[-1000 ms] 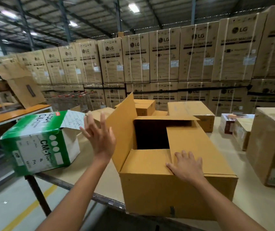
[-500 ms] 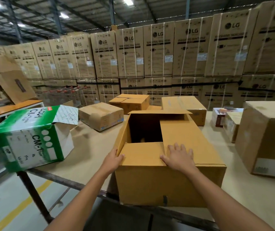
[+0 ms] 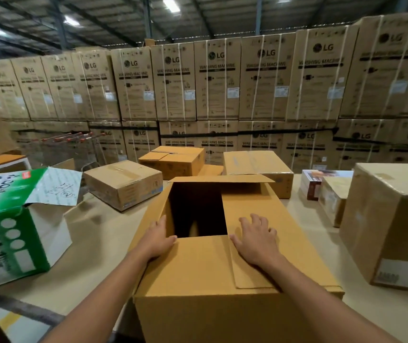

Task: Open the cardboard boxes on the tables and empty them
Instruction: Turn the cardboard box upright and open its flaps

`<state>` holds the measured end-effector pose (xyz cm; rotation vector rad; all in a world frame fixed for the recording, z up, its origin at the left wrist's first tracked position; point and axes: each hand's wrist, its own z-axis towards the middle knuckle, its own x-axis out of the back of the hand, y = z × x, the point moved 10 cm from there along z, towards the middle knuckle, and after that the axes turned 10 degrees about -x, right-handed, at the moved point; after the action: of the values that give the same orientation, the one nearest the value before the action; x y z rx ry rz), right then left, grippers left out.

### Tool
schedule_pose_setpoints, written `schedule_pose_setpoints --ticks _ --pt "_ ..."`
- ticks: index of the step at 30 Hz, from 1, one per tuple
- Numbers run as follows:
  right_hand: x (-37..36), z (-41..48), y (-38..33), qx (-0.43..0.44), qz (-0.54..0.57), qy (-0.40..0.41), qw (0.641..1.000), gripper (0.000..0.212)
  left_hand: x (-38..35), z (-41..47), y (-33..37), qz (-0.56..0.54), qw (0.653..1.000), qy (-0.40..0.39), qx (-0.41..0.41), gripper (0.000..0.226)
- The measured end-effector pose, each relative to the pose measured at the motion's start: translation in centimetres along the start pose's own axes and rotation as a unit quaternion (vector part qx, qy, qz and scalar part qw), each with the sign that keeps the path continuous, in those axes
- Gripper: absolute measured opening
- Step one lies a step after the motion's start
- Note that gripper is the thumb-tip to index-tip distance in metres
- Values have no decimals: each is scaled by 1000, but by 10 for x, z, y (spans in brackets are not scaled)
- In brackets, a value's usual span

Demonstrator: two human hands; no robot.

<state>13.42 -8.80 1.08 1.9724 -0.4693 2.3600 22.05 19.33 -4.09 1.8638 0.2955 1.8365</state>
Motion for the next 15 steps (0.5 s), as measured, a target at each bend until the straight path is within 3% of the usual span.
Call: schedule_pose_setpoints --ticks 6,9,13,15 --pt "-4 110 -29 37 11 37 999 68 6 99 3 50 999 -3 -12 87" --pt "-7 165 -52 47 -38 65 996 70 8 152 0 70 997 -20 -6 85" --pt "-7 230 -74 80 -87 60 991 41 2 205 0 134 990 -45 -21 60" --pt "4 256 -82 92 -87 84 988 22 -3 223 -7 157 986 -60 -5 66"
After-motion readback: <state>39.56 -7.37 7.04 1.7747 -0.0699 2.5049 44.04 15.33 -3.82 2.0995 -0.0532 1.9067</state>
